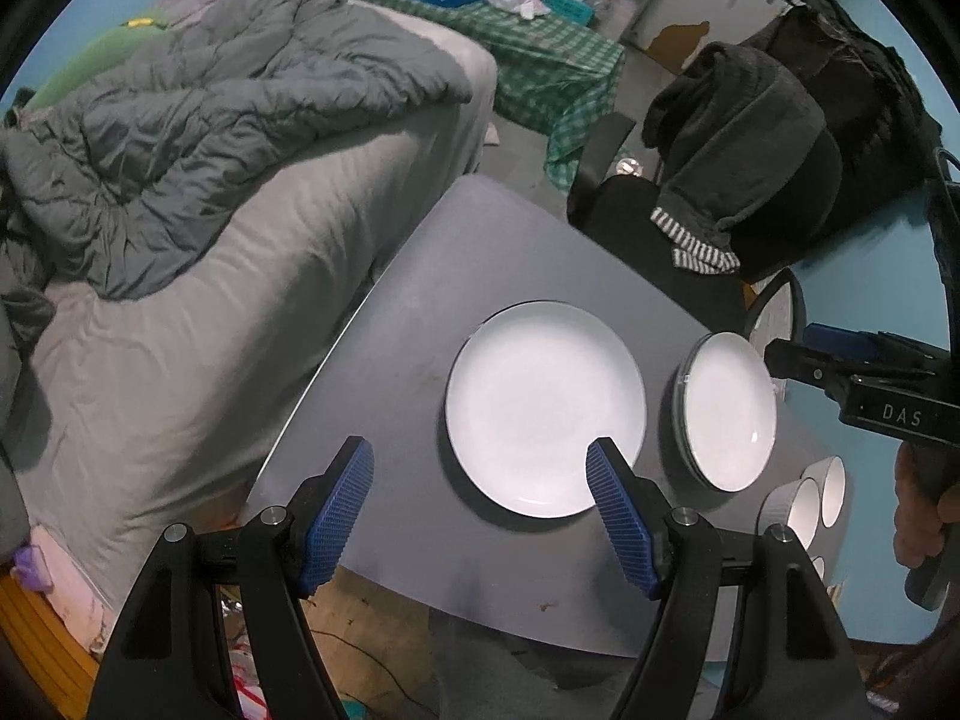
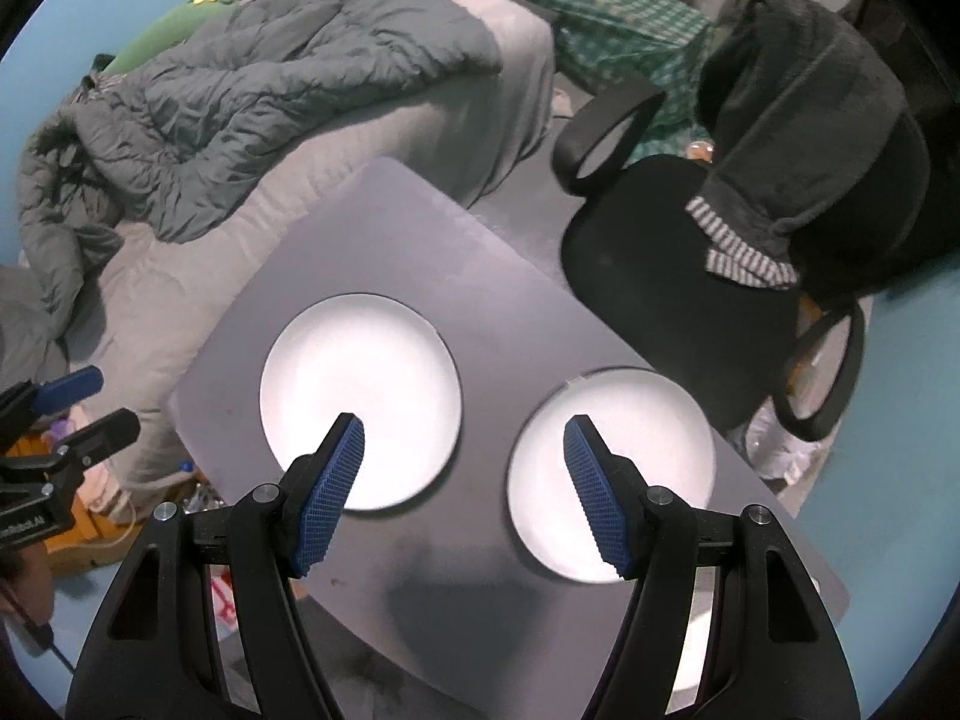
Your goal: Organize plates and bowls
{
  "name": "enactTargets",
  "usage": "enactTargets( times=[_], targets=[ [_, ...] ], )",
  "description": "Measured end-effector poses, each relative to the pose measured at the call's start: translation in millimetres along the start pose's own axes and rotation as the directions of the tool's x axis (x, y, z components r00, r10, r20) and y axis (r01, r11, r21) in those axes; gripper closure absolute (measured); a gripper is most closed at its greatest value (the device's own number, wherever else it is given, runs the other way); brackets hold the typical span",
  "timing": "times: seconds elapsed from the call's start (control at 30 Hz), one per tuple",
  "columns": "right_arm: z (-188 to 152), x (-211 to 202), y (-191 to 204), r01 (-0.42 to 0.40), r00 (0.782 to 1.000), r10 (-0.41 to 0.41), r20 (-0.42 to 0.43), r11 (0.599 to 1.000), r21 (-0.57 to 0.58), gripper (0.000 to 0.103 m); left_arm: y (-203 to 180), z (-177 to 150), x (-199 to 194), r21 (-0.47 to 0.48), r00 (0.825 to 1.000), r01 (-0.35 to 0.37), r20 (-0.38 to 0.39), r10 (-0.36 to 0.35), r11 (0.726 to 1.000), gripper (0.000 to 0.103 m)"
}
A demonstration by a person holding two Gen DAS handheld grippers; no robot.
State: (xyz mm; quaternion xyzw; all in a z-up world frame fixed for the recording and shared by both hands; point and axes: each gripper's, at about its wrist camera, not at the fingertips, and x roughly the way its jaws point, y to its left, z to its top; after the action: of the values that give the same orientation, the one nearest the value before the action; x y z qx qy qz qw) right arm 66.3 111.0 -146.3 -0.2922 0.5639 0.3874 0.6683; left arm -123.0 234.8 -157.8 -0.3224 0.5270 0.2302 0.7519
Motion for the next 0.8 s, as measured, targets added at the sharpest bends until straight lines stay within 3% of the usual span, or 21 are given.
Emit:
enactTargets(
  times=[0.17,0.5,0.8],
  targets=[
    [13,35,-3,-0.045,0.998,0.045,-0.039,0.999,-0.002,0.035,13,9,32,-0.014,0.998,0.022,-0.059,-0.023,1.0,0.028],
    [24,102,-15,-0.122,0.987,0.125,-0.102,0.992,0.032,0.035,23,21,85,-0.036,0.994,0.034,-0.103,-0.038,0.999,0.028],
    [26,142,-23,-0.226,0.962,0.242,-0.123,0.965,0.136,0.035,20,14,123,-0.008,0.993,0.017,-0.116,-0.018,1.0,0.028]
  ],
)
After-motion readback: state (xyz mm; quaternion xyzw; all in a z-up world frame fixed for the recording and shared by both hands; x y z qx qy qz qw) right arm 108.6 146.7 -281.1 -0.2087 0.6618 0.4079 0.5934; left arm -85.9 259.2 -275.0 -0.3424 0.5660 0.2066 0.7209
